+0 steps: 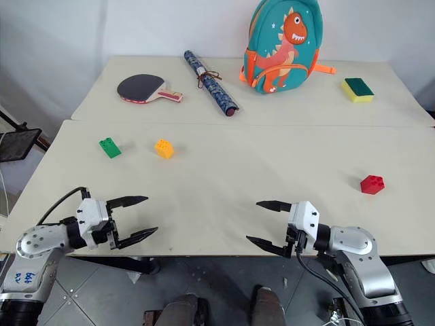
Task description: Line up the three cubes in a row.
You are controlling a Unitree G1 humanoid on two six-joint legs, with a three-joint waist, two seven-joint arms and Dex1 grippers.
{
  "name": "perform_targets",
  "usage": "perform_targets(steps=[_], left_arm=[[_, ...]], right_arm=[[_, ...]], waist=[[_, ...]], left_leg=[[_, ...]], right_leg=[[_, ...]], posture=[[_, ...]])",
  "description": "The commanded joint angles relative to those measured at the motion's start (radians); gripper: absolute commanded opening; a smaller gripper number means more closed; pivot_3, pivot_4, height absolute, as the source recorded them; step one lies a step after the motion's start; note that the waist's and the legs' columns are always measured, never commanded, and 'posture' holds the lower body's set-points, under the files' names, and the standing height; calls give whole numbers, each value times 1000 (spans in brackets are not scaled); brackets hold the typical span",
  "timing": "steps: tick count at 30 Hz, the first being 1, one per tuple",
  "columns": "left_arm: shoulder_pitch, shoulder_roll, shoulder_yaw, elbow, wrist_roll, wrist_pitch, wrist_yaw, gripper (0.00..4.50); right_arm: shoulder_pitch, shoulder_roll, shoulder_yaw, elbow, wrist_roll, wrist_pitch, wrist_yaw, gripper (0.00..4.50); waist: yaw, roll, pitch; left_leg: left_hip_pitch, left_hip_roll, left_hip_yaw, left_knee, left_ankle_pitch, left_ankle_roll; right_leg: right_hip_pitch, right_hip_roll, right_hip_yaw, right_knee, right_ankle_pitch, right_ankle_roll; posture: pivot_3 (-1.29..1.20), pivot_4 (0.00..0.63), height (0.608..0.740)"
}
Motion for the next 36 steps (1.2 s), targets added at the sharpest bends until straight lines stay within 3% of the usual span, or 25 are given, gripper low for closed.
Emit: perform_targets(steps=[1, 8, 10, 13, 18, 22, 26, 30, 36], left_arm=[[-13, -5, 9, -18, -23, 15, 10, 4412], [-91, -34, -67, -101, -102, 113, -42, 4412], [-139, -75, -106, -112, -112, 124, -42, 4412], [-265, -145, -237, -51, -66, 98, -125, 4412], [-365, -209, -279, 33, -53, 93, -134, 4412], [-396, -222, -297, 70, -22, 73, -135, 4412], [-390, -222, -300, 60, -24, 90, -137, 4412], [-368, -216, -305, 32, -19, 97, -129, 4412], [-330, -206, -307, -8, -16, 106, -118, 4412]], right_arm=[[18, -7, -56, -47, 22, 3, -37, 4500], [183, 32, -370, -129, 14, -6, -292, 4500], [242, 76, -449, -145, -13, -27, -381, 4500], [401, 259, -629, -142, -63, -63, -613, 4500], [458, 339, -609, -173, -103, -47, -700, 4500], [368, 307, -589, -204, -106, 92, -812, 4500], [172, 208, -613, -153, -59, 311, -894, 4500], [9, 96, -605, 3, -51, 456, -899, 4500], [-117, -1, -540, 226, -93, 490, -856, 4500]], waist=[[0, 0, 0], [23, 0, 0], [29, 1, -1], [41, 1, -2], [8, 5, -4], [-13, 1, -5], [-7, 3, -6], [5, 3, -6], [8, 3, -6]], left_leg=[[0, 0, 0, 0, 0, 0], [-1, 0, 2, 0, 0, 0], [0, -1, 3, 1, 0, 0], [-1, -1, 4, 1, 0, 0], [0, -1, 8, -1, 0, -1], [2, 4, 7, -1, 1, -2], [1, 4, 3, 0, 0, -1], [1, 4, 4, 2, 0, -1], [0, 4, 9, 1, 0, 0]], right_leg=[[0, 0, 0, 0, 0, 0], [0, 0, -1, 0, 0, 0], [1, 0, -1, 0, 0, 0], [1, 0, -1, 1, 0, 0], [1, 1, 1, -1, 0, 0], [1, 5, 3, -1, 0, -1], [-1, 6, 6, -1, 0, -2], [-1, 6, 6, 0, 0, -2], [-1, 6, 5, -1, 1, -2]], posture=[[0, 150, 740], [0, 150, 740], [0, 150, 740], [0, 150, 740], [0, 150, 740], [0, 150, 740], [0, 150, 740], [0, 150, 740], [0, 150, 740]])
